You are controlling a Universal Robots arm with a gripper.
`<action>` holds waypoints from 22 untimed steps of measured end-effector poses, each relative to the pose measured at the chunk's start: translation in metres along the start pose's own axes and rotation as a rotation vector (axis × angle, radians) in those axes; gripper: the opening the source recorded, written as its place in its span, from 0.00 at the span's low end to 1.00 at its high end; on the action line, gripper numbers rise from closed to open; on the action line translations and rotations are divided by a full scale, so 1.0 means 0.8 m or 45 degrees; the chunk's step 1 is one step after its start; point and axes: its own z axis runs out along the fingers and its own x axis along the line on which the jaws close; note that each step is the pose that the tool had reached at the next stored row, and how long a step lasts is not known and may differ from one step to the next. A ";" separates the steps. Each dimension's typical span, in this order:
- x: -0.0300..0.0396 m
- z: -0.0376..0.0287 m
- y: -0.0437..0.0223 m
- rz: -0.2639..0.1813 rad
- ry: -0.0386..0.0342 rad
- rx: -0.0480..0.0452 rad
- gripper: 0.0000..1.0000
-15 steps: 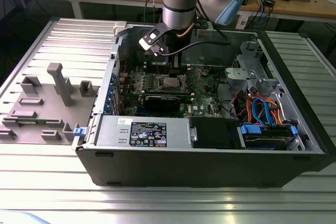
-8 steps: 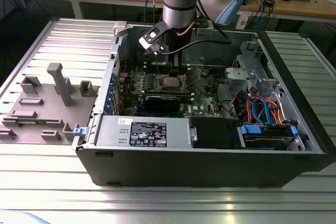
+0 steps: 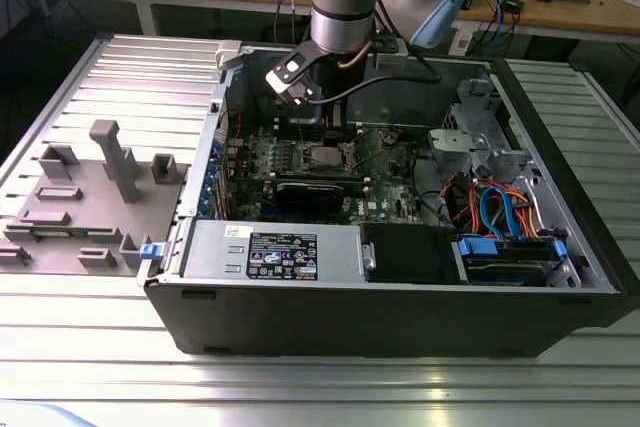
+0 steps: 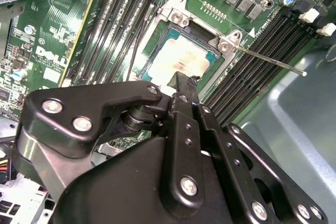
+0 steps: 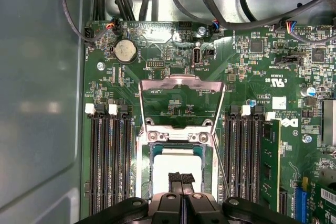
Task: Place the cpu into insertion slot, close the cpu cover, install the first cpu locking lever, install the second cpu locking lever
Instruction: 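Close the cpu cover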
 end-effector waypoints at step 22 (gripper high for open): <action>0.0001 -0.0088 0.0005 0.000 0.0001 0.000 0.11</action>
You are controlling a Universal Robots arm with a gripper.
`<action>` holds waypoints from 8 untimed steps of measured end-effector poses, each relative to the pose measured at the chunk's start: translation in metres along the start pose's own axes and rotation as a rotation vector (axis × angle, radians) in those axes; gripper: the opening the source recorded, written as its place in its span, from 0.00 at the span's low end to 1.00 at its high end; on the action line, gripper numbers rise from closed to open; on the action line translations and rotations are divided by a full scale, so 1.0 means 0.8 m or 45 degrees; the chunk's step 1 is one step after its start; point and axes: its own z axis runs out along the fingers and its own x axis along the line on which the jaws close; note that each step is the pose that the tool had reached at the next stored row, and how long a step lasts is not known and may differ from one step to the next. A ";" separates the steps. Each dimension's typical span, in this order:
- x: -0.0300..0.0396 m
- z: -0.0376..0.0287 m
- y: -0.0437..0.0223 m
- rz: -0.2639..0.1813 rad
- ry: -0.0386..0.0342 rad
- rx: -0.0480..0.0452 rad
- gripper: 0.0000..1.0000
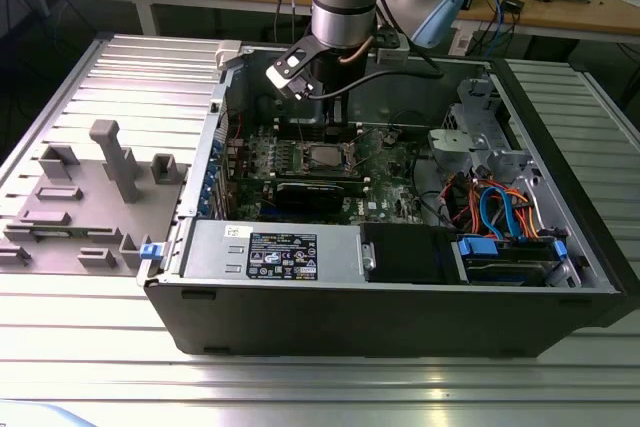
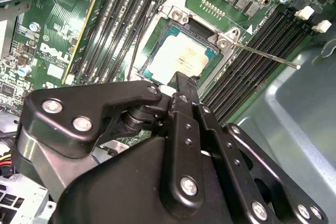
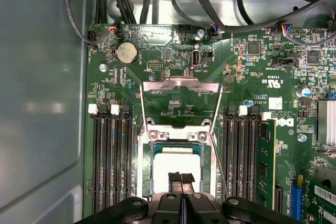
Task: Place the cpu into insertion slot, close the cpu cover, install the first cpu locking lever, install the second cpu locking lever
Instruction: 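Close the cpu cover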
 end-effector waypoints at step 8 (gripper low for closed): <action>0.0000 0.0000 0.0015 0.000 0.0000 0.000 0.11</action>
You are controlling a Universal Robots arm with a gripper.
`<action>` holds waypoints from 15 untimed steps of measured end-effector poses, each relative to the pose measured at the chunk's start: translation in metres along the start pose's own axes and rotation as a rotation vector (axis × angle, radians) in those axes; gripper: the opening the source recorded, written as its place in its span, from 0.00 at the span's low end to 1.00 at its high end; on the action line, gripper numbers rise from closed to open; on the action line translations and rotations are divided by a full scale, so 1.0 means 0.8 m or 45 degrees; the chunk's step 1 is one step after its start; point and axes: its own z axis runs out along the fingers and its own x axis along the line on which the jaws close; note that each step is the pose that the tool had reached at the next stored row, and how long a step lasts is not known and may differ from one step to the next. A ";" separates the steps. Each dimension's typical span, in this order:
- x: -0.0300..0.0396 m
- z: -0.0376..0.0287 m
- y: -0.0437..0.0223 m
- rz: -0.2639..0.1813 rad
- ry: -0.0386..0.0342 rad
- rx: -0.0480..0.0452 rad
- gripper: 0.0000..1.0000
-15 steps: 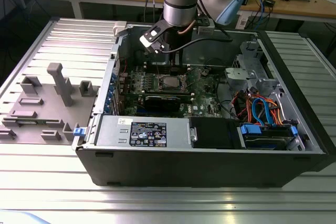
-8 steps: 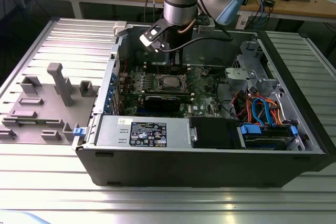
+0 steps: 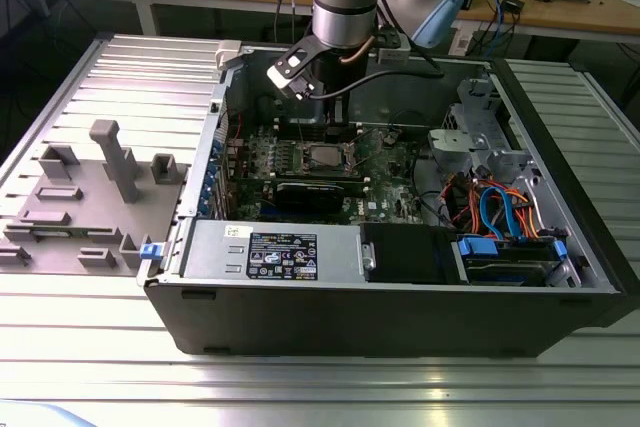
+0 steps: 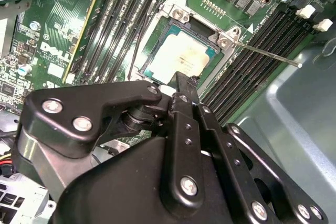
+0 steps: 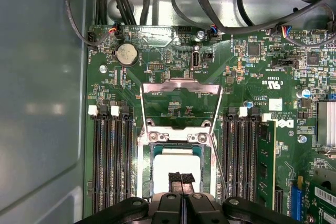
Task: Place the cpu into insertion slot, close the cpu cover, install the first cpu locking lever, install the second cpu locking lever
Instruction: 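Close the cpu cover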
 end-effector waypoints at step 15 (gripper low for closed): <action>0.0000 -0.0113 0.0005 0.000 -0.0028 0.000 0.11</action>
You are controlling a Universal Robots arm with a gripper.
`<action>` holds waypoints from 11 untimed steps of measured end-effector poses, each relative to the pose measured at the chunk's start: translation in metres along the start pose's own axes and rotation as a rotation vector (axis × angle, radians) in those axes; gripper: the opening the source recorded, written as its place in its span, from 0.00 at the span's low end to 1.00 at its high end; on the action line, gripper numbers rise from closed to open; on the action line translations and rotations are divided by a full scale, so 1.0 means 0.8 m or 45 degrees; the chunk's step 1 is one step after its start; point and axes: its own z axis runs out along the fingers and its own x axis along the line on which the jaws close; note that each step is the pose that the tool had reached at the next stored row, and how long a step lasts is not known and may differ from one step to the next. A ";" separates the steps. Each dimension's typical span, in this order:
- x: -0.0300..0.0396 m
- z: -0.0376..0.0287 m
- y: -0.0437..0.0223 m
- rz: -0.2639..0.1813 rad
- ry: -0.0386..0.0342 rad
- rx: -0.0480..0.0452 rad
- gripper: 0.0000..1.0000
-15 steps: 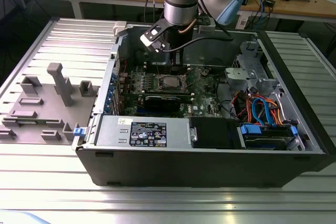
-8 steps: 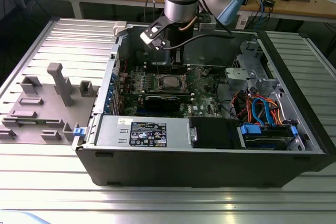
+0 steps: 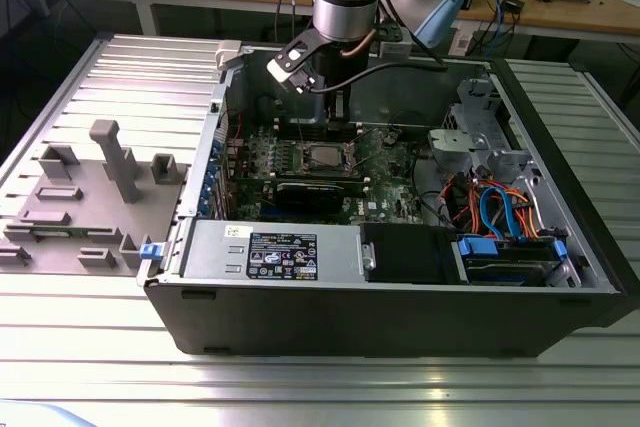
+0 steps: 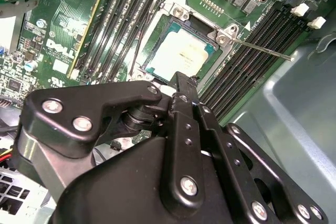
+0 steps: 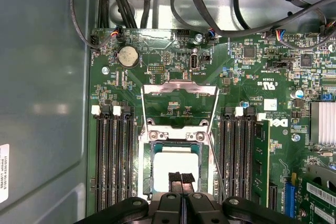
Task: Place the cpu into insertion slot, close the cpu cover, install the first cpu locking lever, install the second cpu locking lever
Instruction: 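Close the cpu cover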
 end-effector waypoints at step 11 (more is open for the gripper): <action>0.0000 -0.0050 0.0001 0.000 -0.0001 0.000 0.11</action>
